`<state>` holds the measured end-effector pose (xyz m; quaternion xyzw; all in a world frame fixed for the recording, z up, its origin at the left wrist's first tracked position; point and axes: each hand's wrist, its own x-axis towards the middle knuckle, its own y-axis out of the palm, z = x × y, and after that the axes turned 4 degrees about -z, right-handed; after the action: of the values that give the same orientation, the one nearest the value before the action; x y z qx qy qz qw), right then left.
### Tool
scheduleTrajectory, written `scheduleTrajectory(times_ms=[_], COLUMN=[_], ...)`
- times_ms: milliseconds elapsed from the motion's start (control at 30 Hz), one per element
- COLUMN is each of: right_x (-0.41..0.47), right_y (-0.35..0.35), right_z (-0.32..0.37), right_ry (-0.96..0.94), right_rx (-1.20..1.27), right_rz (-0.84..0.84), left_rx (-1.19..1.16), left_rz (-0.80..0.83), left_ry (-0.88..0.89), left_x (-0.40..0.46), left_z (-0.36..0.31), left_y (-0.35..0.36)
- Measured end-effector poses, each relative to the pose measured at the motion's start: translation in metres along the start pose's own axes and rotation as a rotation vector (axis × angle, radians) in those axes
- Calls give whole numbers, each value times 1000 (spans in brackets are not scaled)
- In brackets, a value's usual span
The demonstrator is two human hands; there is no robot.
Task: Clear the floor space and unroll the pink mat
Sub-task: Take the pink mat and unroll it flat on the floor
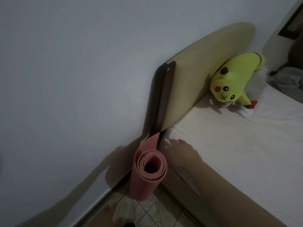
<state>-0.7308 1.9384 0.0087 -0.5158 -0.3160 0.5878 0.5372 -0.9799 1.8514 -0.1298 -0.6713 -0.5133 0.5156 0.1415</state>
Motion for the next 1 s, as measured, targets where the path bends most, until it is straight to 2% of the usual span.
scheduleTrajectory(times_ms=[33, 67, 167, 233, 333, 467, 567, 700, 767, 900, 1000], right_x=[16, 31, 64, 81, 99, 114, 114, 103, 96, 72, 38], right_y=[9, 19, 52, 74, 103, 135, 156, 174, 178, 178, 181], right_z=[1, 0, -3, -7, -13, -25, -35, -42, -46, -52, -52], right_ry=[7, 26, 83, 127, 196, 277, 350, 391, 378, 344, 335], right_rx=[5, 18, 52, 84, 113, 222, 317, 374, 390, 429, 452], right_rz=[26, 54, 127, 185, 278, 329, 337, 273, 247, 274, 262], left_rx=[70, 84, -96, -177, -279, -222, -212, 29, 21, -118, -42], left_rz=[34, 87, -5, 0, 84, 247, 277, 237, 218, 318, 303], left_ry=[95, 70, 184, 215, 162, 67, 86, 171, 187, 158, 241], left_x=[21, 36, 78, 117, 161, 192, 195, 189, 185, 169, 143], left_z=[5, -7, -60, -92, -115, -109, -102, -105, -103, -87, -76], left_y=[7, -1, -33, -38, -32, -6, 9, 21, 25, 31, 36])
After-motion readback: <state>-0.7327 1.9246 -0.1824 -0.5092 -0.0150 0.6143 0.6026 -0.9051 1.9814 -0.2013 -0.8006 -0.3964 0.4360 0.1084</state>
